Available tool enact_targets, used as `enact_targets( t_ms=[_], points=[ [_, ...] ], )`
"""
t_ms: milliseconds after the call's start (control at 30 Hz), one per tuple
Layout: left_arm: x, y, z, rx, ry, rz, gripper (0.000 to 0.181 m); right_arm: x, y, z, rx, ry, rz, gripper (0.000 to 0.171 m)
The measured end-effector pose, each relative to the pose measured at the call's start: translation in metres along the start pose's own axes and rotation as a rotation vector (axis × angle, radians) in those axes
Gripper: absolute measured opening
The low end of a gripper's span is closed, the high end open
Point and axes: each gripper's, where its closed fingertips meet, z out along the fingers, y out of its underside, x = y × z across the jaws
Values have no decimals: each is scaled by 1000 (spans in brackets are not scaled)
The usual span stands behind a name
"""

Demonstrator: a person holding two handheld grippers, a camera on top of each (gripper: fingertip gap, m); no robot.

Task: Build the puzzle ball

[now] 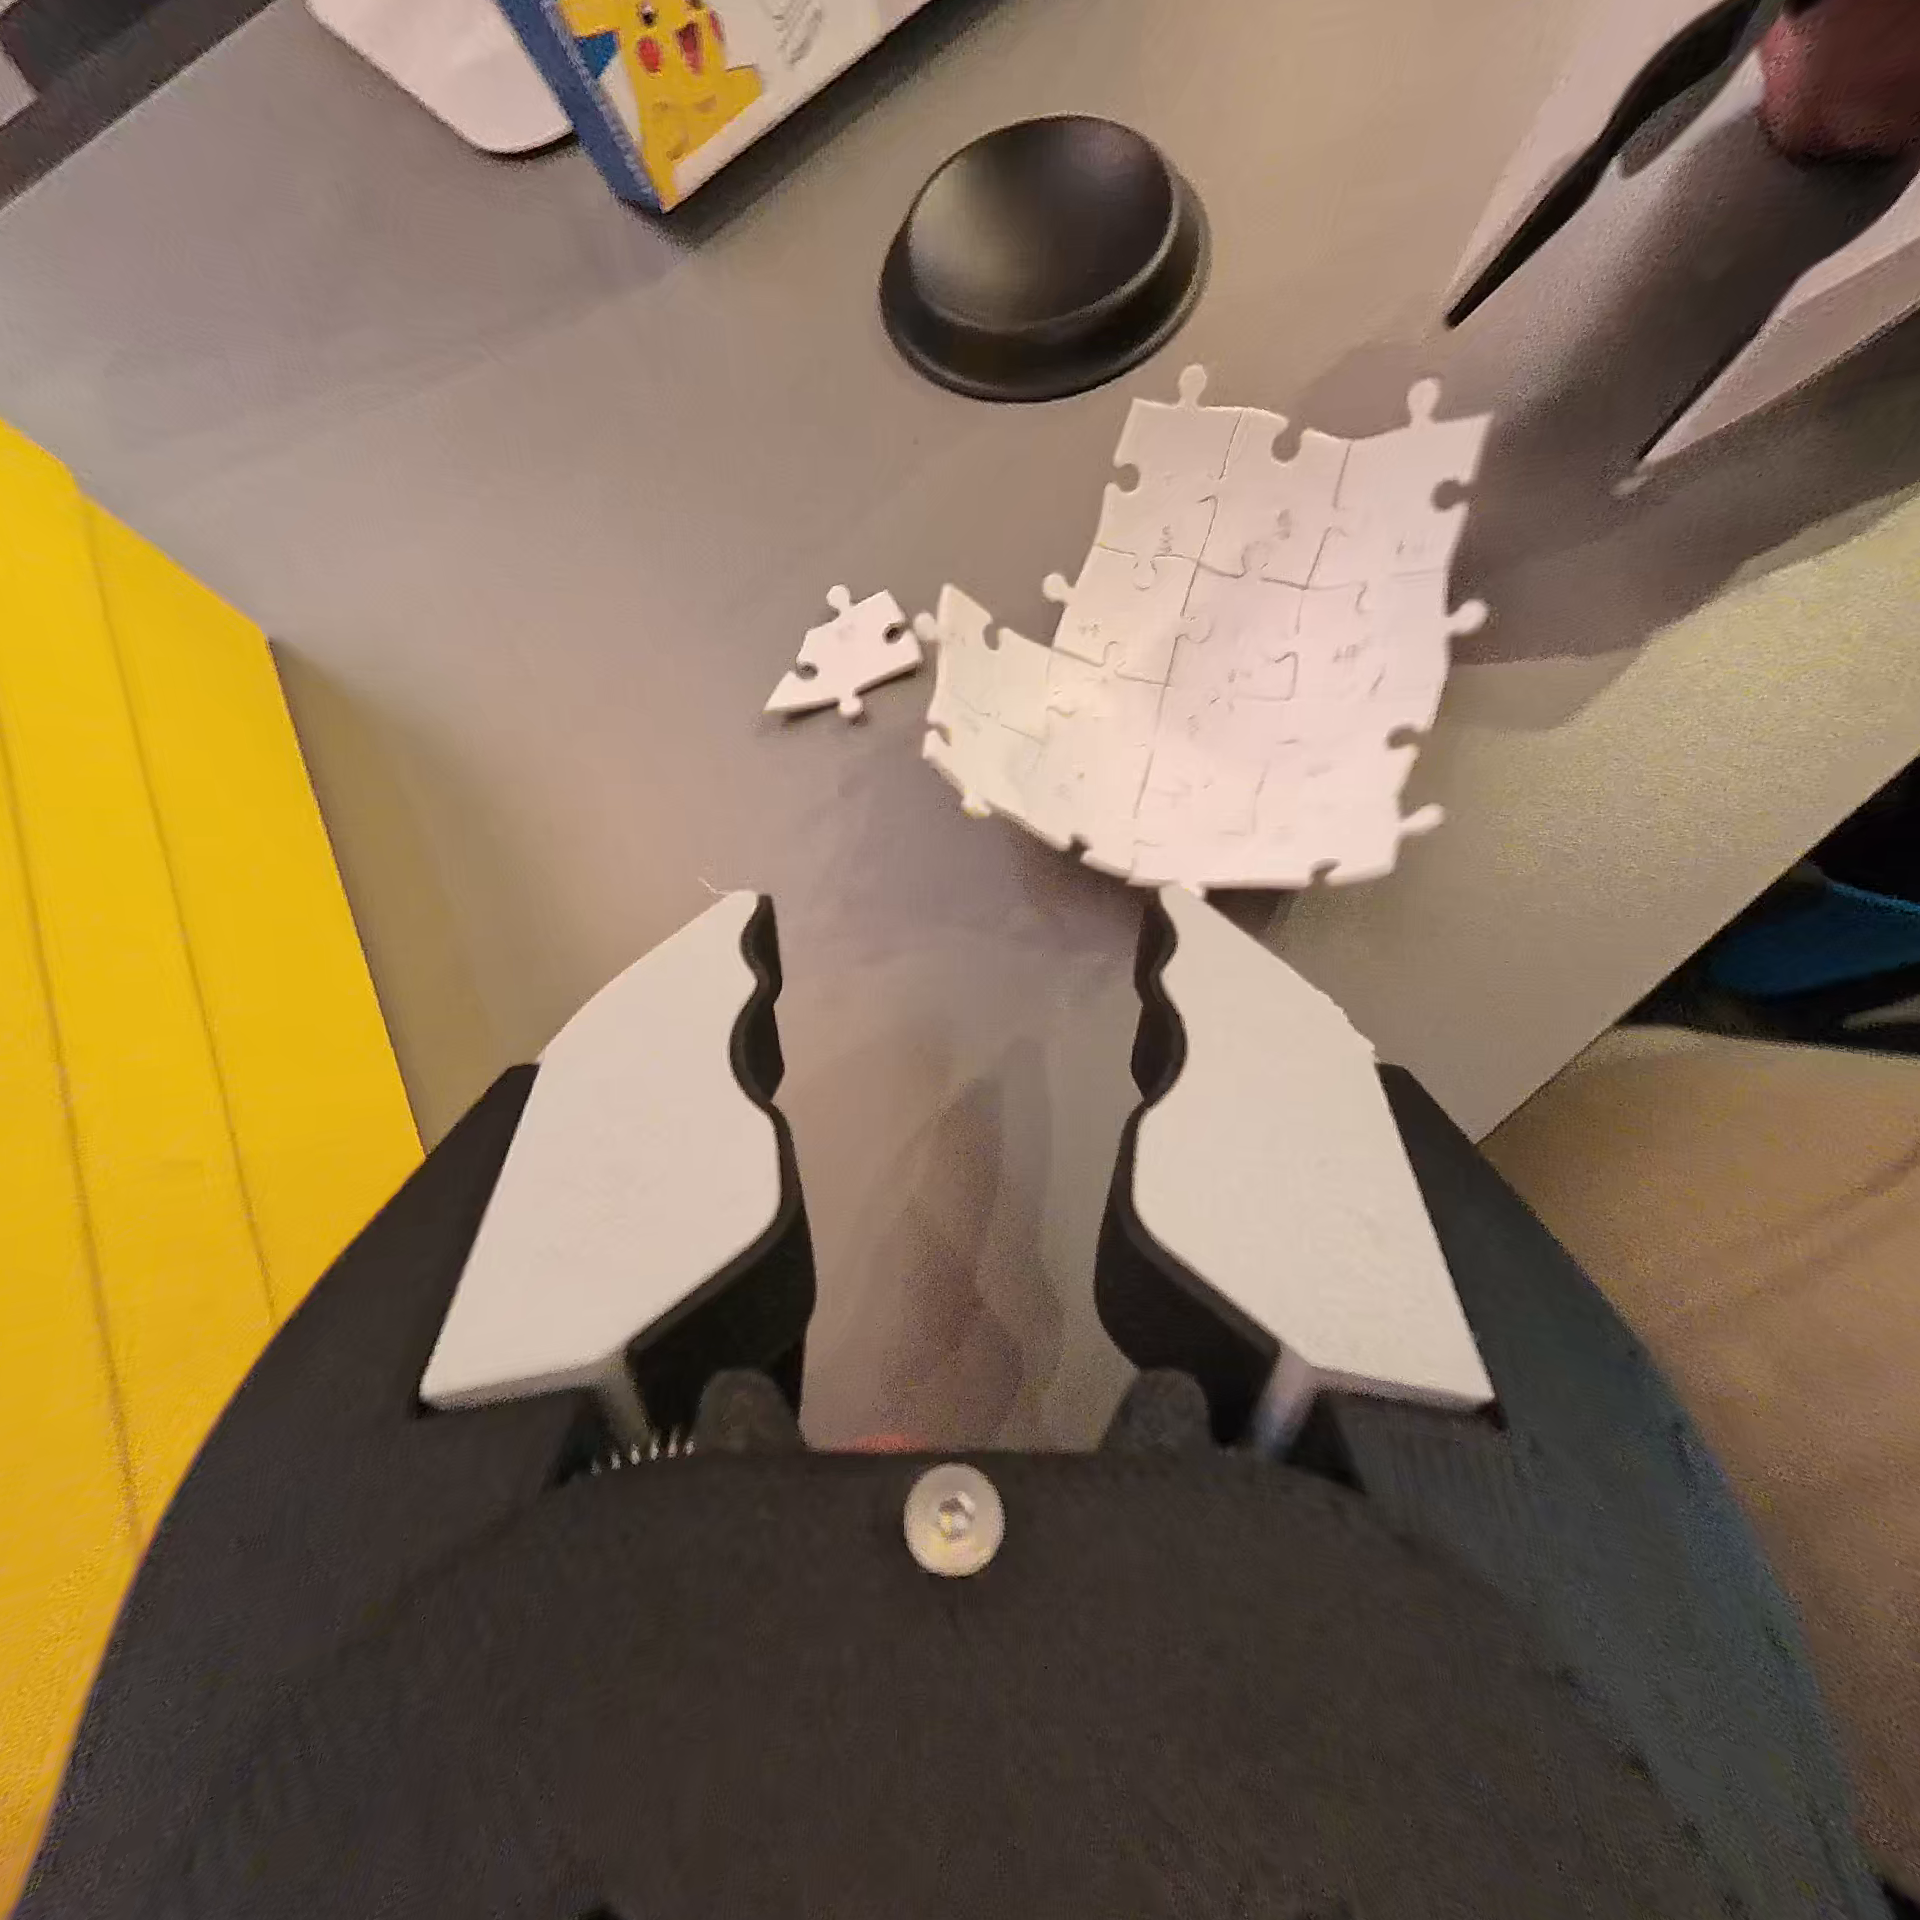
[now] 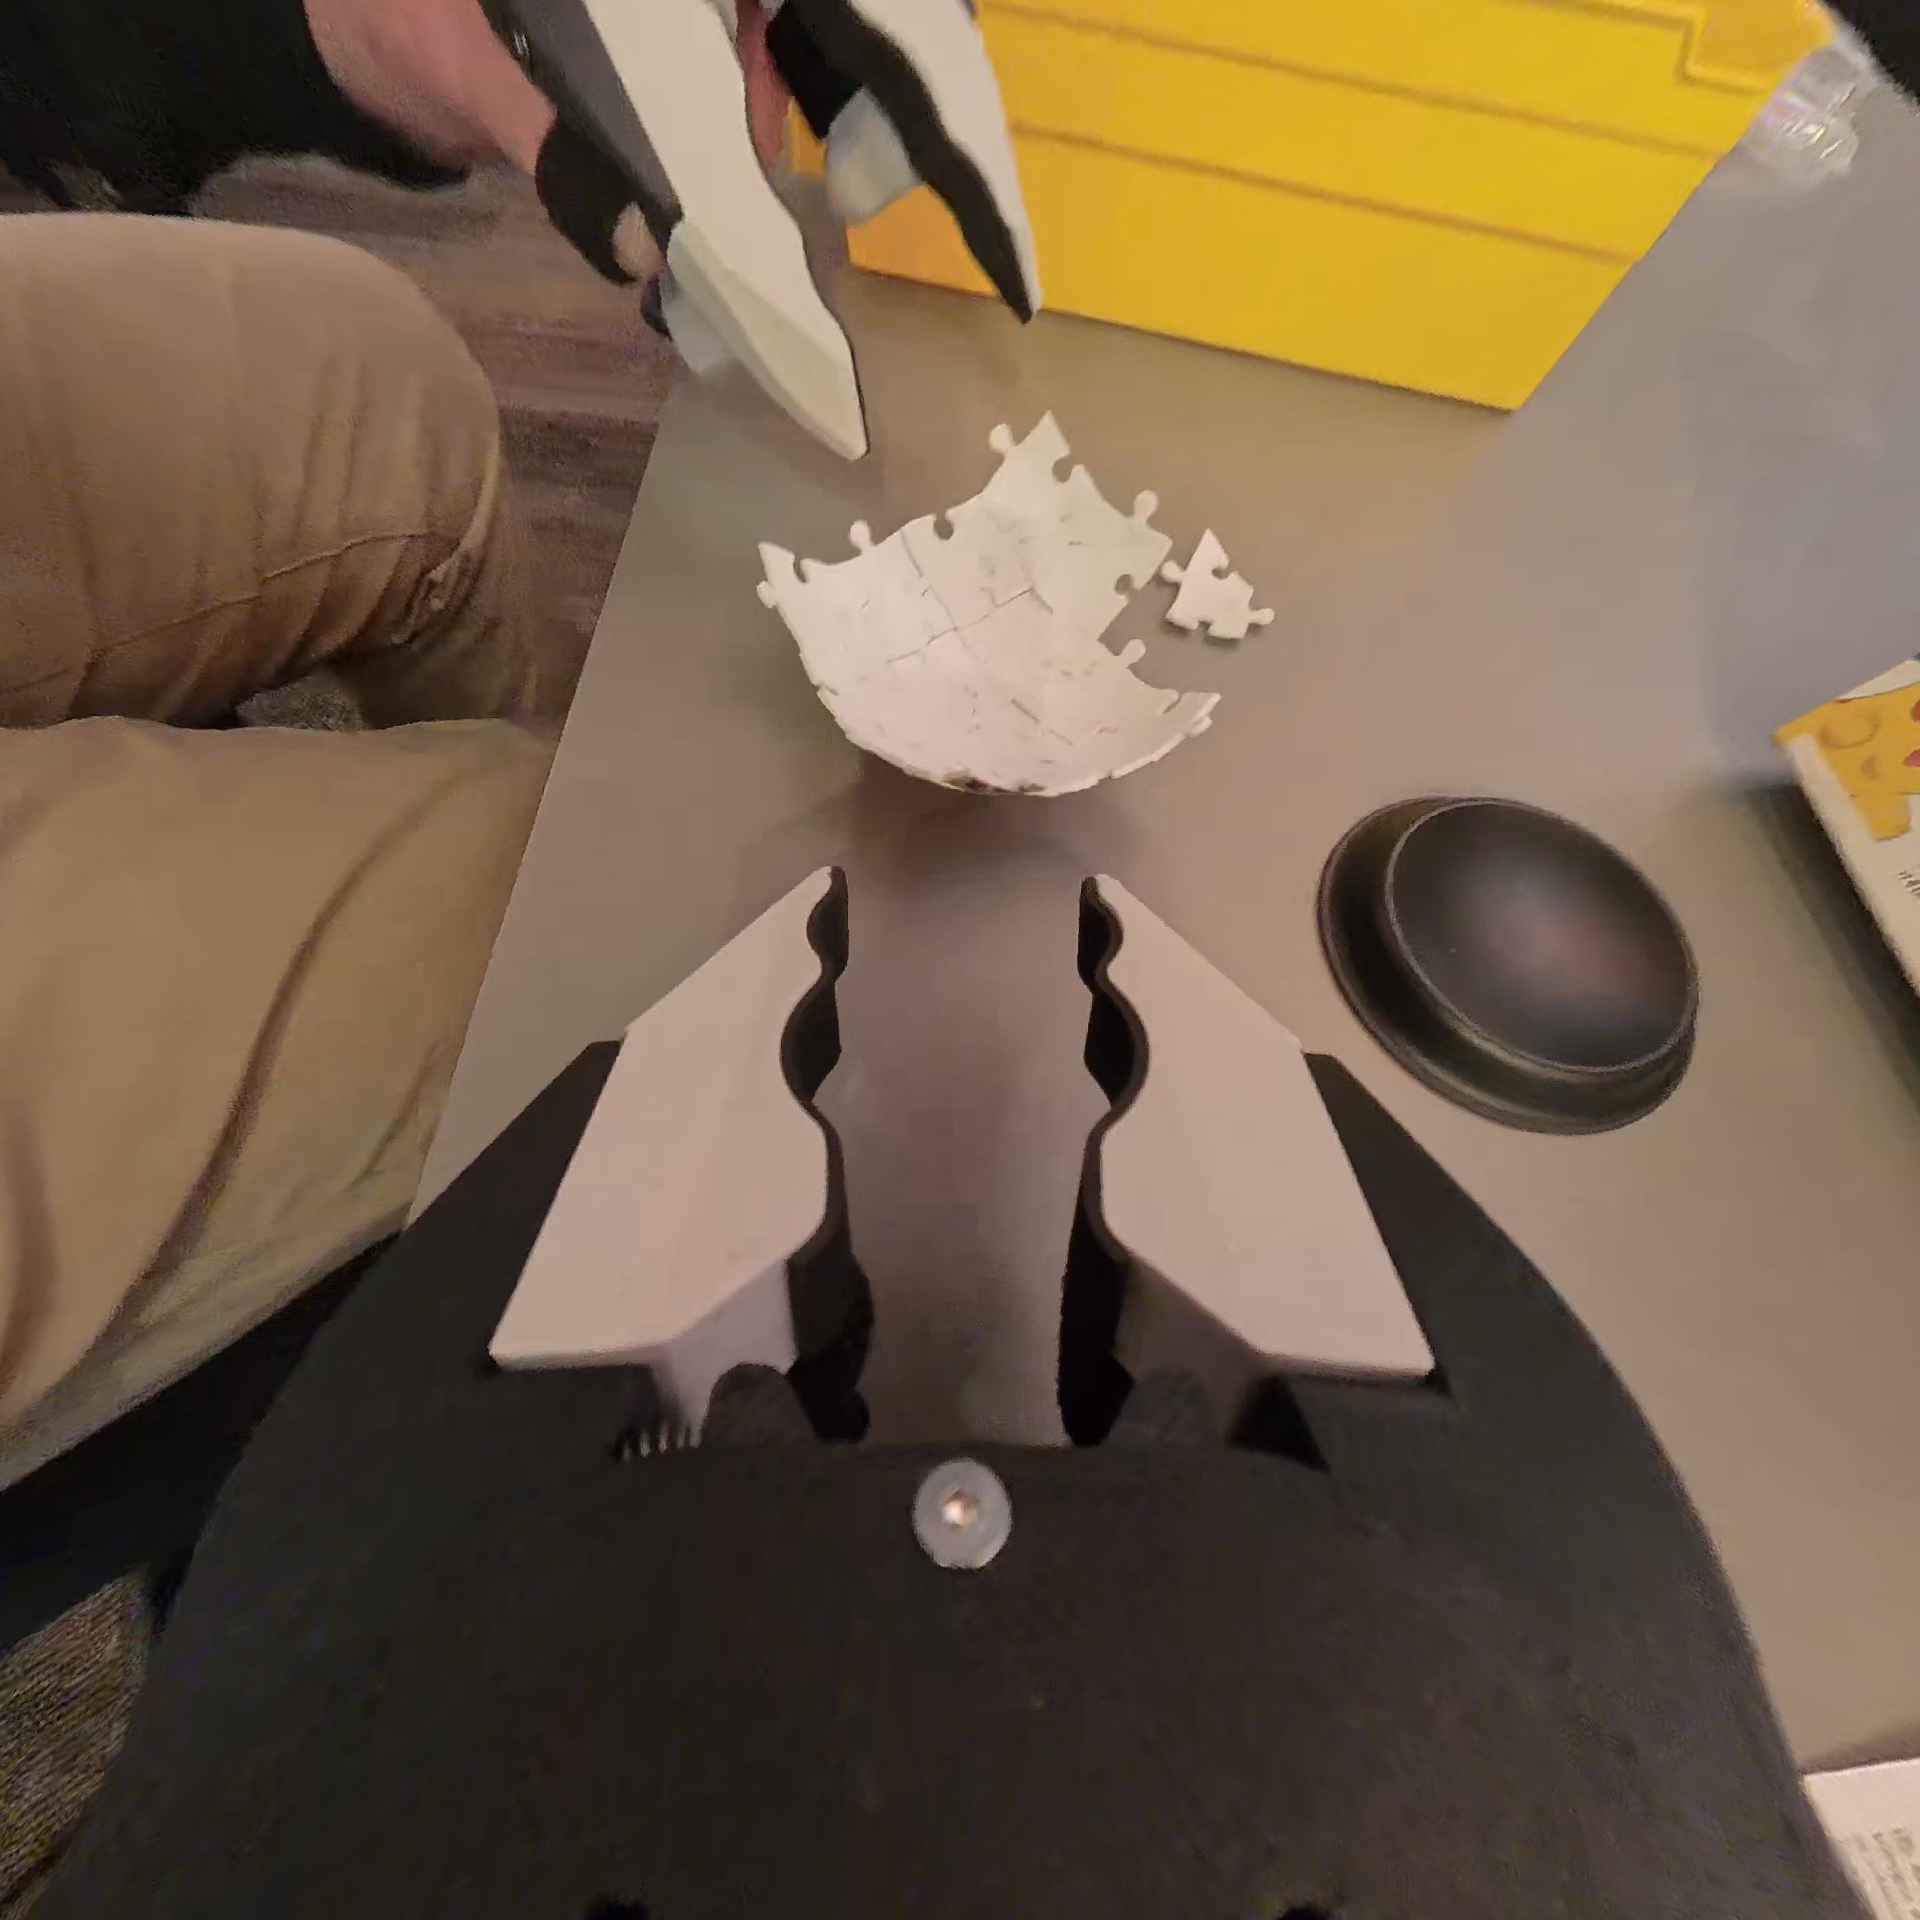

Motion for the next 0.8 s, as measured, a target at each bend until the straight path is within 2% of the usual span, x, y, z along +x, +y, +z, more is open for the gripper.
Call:
enact_targets(
  t_ms=[167, 233, 300, 400, 467, 533, 633, 667, 733, 800],
  points=[
    [-3, 18, 9, 15, -13, -55, 69, 3, -9, -13, 68, 24, -37, 42],
    [-6, 25, 15, 15, -18, -90, 67, -10, -15, -14, 84, -18, -76, 38],
    [-7, 17, 11, 68, -15, -101, 66, -32, -26, -20, 131, -76, -109, 32],
    [-7, 23, 11, 54, 14, -135, 65, -104, -47, -44, 243, -209, -136, 20],
    [-6, 22, 11, 62, 26, -132, 62, -157, -41, -51, 279, -297, -100, 13],
    [-4, 24, 14, 41, 27, -122, 62, -197, -10, -41, 249, -339, -34, 13],
    [1, 28, 20, -19, 36, -80, 58, -236, 57, -17, 147, -355, 129, 10],
    [2, 28, 22, -32, 43, -74, 59, -239, 81, -8, 119, -276, 167, 7],
    [2, 29, 22, -36, 53, -84, 58, -236, 157, 9, 80, -120, 325, 3],
    [3, 29, 23, -43, 65, -92, 57, -244, 270, 28, -69, -44, 567, 9]
  ],
)
